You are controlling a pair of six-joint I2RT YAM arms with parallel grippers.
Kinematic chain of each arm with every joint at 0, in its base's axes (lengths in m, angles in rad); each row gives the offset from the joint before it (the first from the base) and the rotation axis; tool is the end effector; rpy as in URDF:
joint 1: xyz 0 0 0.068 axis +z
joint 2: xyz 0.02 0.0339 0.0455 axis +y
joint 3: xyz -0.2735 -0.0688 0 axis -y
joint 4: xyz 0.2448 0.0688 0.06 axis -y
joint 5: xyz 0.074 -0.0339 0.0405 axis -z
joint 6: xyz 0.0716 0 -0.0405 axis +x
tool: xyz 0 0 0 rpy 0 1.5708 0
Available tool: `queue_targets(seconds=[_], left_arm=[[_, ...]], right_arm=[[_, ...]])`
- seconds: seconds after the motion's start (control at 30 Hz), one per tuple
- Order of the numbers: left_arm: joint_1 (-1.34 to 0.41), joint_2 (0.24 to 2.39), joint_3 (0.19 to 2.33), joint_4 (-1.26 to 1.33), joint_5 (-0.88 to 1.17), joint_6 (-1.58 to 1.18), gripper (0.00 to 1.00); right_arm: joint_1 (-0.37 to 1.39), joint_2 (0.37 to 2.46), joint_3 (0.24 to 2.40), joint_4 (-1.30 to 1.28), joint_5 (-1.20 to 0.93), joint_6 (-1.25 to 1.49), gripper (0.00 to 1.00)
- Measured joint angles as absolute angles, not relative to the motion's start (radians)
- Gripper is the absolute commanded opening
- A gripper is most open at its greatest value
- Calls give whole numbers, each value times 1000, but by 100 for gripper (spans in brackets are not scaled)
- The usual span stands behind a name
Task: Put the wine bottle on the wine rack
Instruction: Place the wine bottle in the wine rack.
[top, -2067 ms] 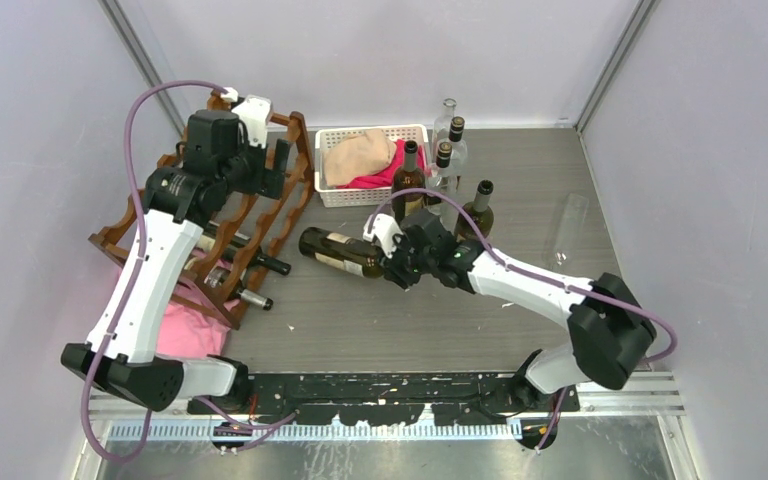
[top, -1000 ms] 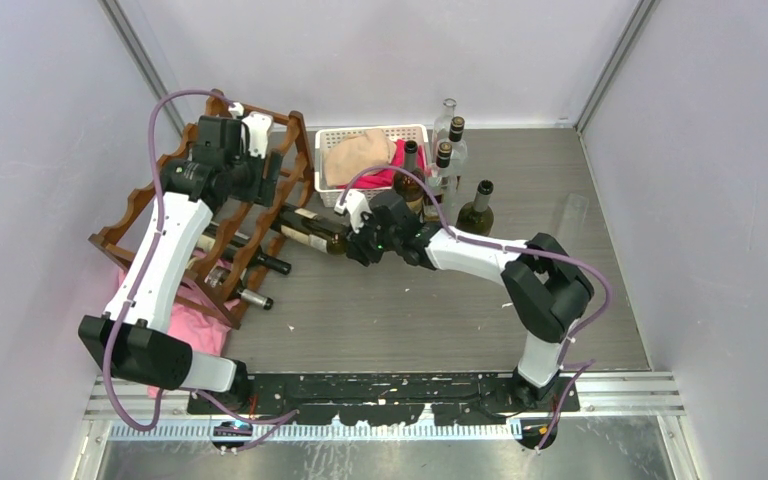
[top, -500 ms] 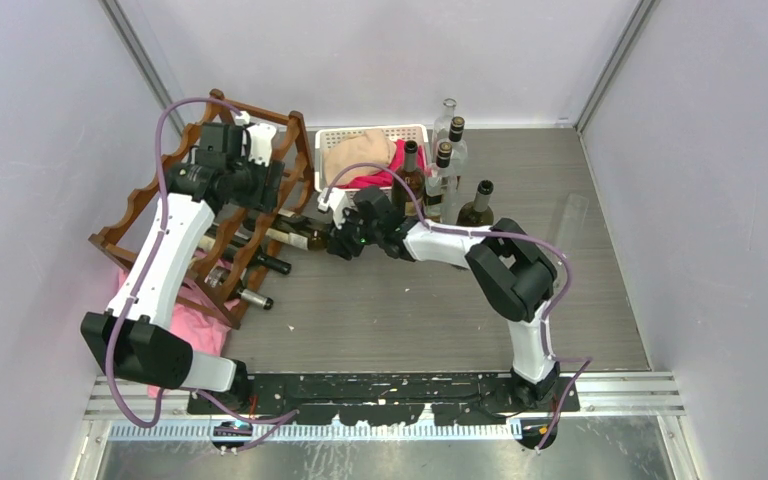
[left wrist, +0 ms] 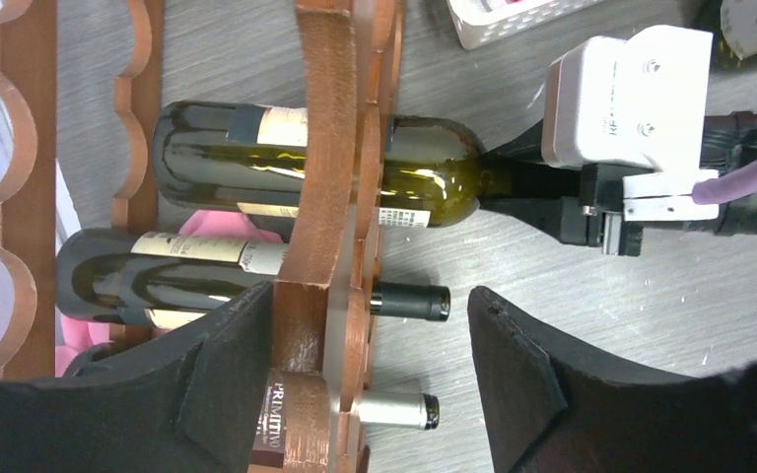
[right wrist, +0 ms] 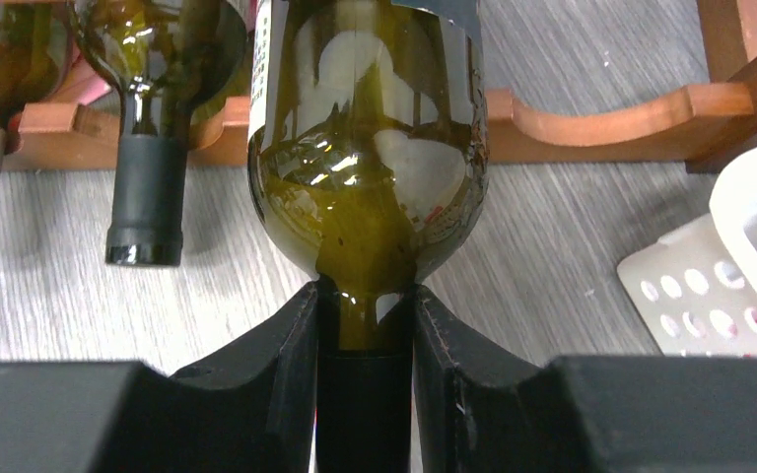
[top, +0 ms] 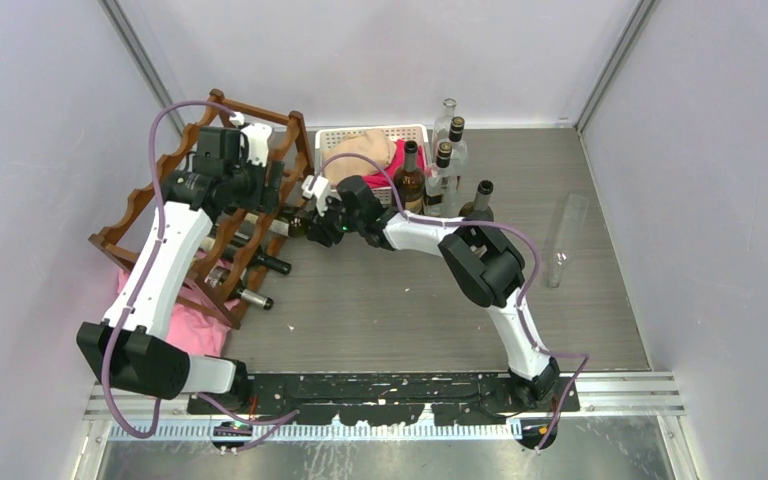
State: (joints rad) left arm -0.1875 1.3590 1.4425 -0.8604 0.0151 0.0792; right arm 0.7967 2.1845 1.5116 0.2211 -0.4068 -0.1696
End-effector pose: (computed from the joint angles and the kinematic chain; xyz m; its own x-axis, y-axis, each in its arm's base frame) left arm 0.2997 -0.0580 0.3590 -0.6710 0.2078 -0.7117 0.2508 0.9669 0.0459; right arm 0.3517 0.4003 0.1704 -0.1480 -0.3731 -0.9159 -0.9441 0.3292 0.0184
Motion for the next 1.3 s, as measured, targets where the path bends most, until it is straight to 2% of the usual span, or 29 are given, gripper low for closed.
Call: queue_targets(seconds=[0.23, 0.87, 1.3], left_arm=[[-187, 1312, 1422, -807, -47, 33, 73], [-176, 1288, 1401, -768, -117, 16, 64], [-175, 1288, 1400, -770, -108, 22, 64]], right_arm=[[797, 2258, 1613, 216, -424, -154, 1], [813, 2451, 1898, 177, -469, -91, 1], [846, 2455, 1921, 81, -407, -78, 2]])
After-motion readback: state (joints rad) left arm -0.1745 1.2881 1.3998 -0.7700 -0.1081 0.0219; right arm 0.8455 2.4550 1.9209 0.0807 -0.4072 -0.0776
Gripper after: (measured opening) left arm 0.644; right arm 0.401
